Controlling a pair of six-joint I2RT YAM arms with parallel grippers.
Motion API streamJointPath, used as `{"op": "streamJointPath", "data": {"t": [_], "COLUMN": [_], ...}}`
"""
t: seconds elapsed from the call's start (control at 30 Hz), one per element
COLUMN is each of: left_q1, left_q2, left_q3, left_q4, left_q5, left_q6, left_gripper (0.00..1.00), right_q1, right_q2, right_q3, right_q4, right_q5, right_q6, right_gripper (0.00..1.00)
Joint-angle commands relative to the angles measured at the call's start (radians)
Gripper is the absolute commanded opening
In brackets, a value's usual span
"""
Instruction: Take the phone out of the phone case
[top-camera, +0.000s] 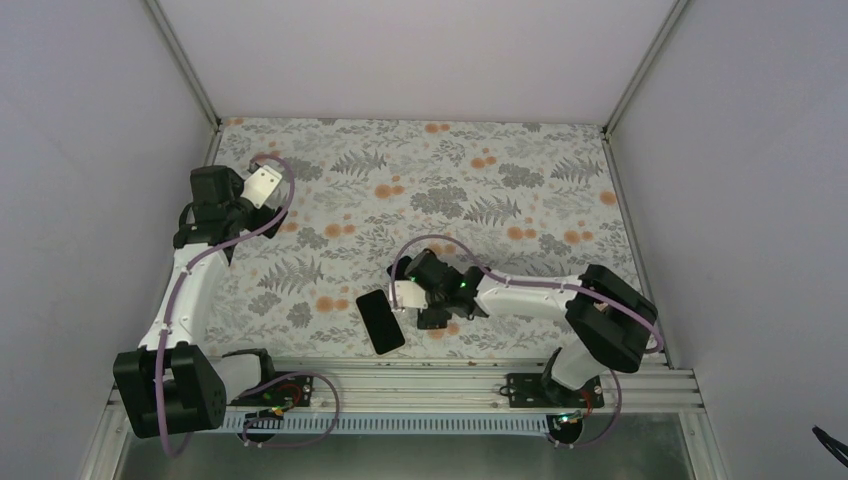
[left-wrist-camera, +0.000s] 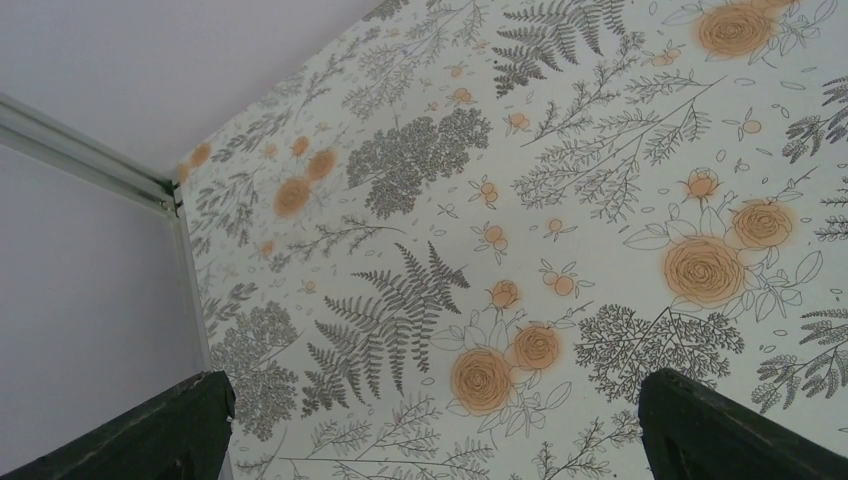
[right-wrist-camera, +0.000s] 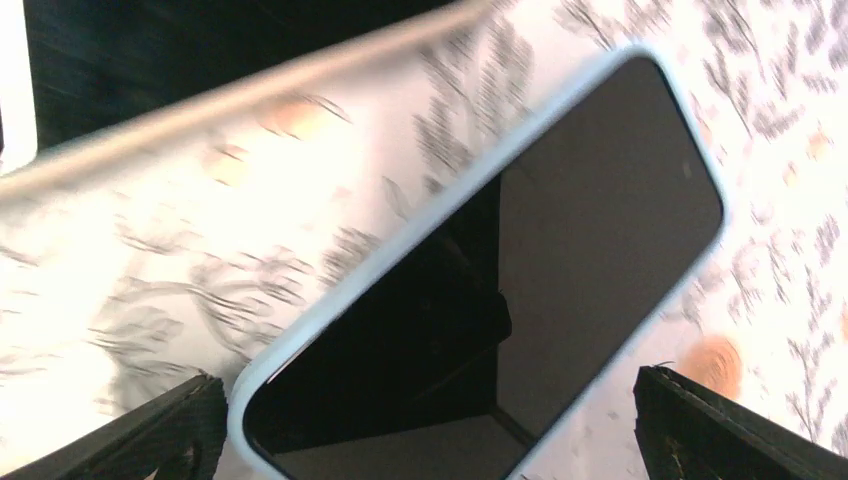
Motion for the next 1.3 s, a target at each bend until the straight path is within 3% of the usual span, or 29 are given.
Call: {"op": "streamJointPath", "data": {"t": [0.0, 0.17, 0.43, 0.73, 1.27], "left_q1": [0.005, 0.005, 0.011, 0.013, 0.018], "left_q2": [-0.018, -0.021, -0.027, -0.016, -0.001], "left_q3": [-0.009, -0.011, -0.025, 0.000, -0.032], "left_q4": [0.013, 0.012, 0.013, -0.047, -0.100], "left_q5": [0.007, 0.007, 0.009, 0.067, 0.061], "left_q6": [-0.007, -0.005, 0.005, 0.028, 0.099], "left_gripper": [1.00, 1.00, 1.00, 1.00, 1.00], "right_q1": [-0.097, -0.194, -0.262, -0.287, -0.342], "right_q2": [-0.027, -0.003, 0.029, 0.260, 0.354], "right_q3": [-0.001, 0.018, 0.176, 0.418, 0.532], "right_q4": [0.036, 0.005, -0.221, -0.365, -0.483], "right_q5": [-0.010, -0.105, -0.372, -0.443, -0.501], "right_q6": [-0.015, -0.026, -0.007, 0.116, 0.204], "right_gripper": [1.00, 1.00, 1.00, 1.00, 1.00]}}
